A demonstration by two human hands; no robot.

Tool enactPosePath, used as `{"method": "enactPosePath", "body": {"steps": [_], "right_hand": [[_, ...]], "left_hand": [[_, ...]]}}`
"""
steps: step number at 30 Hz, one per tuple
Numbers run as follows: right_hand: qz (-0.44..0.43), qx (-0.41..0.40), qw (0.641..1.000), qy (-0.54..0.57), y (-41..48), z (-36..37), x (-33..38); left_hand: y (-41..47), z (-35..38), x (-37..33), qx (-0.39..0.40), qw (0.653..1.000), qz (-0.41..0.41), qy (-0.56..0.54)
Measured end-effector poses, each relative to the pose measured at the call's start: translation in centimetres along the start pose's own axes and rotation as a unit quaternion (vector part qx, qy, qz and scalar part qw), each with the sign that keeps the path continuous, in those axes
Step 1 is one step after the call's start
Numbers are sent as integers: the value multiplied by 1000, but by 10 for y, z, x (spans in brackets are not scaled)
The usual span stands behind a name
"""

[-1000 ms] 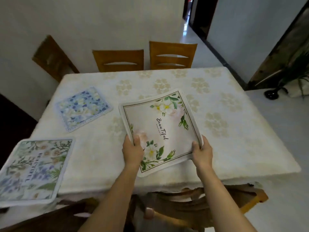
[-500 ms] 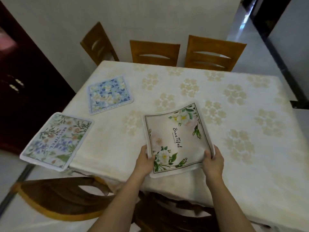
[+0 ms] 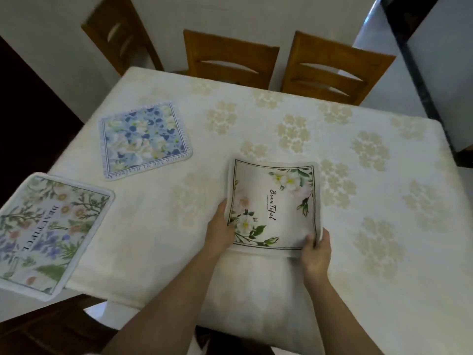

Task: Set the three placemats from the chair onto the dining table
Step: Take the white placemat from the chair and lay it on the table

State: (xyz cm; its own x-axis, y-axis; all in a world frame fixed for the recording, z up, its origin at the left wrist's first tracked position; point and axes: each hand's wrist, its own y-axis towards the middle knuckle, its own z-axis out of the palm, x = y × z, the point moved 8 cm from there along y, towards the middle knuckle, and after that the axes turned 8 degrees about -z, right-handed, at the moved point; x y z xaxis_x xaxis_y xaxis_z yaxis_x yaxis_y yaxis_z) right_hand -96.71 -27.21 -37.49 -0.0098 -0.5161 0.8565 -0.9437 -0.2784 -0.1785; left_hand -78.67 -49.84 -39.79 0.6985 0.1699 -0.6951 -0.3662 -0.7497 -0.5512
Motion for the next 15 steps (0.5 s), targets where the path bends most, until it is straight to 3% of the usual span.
{"method": "enactPosePath", "body": {"steps": [5,10,13,15], "right_hand": [[-34,37,997,-61,45,37,3],[-151,-24,948,-280,84,48,9],[-164,-50,931,-324,91,52,9],[-162,-67,930,-324,93,50,5]], "left_hand": [[55,-15,-38,-66,992,57,94],[99,-15,-52,-185,949,83,241],[96,-14,-50,-279,915,121,264],[98,-13,-48,-280,920,122,247]]}}
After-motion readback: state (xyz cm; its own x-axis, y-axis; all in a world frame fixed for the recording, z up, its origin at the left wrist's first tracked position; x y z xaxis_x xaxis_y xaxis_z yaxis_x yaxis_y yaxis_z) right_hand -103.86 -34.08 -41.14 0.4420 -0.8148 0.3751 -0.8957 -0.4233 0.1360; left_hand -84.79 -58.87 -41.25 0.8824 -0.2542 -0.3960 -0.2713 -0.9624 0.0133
